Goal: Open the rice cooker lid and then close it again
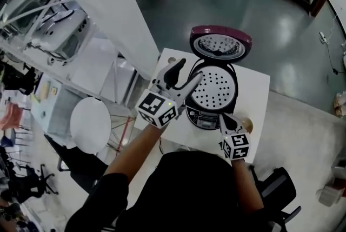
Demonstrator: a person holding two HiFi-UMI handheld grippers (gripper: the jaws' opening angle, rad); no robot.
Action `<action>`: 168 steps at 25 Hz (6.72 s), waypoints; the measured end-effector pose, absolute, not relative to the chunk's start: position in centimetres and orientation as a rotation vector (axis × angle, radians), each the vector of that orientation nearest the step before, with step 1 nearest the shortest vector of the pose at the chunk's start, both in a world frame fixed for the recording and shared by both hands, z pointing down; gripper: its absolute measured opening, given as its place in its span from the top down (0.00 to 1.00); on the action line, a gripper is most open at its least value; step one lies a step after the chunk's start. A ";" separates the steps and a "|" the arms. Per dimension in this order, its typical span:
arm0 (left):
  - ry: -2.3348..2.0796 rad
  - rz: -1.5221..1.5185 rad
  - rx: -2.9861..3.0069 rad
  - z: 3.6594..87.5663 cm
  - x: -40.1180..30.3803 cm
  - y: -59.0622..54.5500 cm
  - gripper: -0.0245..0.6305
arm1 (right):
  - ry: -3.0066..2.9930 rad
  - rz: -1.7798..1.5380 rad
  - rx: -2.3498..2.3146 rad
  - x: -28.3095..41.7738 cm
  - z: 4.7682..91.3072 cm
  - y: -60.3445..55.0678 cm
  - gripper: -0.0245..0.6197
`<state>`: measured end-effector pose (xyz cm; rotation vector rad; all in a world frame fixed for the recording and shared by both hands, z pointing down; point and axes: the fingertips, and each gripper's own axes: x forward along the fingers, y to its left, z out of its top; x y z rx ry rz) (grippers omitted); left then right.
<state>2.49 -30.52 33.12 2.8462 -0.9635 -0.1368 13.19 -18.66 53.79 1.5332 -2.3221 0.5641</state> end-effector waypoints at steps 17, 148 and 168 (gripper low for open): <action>-0.799 0.096 2.910 32.8 5.2 -42.1 0.58 | -2.315 0.677 1.487 12.4 55.6 -19.1 0.96; -0.263 1.213 2.766 57.6 5.5 -22.8 0.87 | -2.460 0.841 1.439 15.8 54.6 -17.5 0.96; -0.244 1.215 2.701 60.1 5.4 -23.1 0.95 | -2.418 0.886 1.444 16.1 56.0 -18.3 0.96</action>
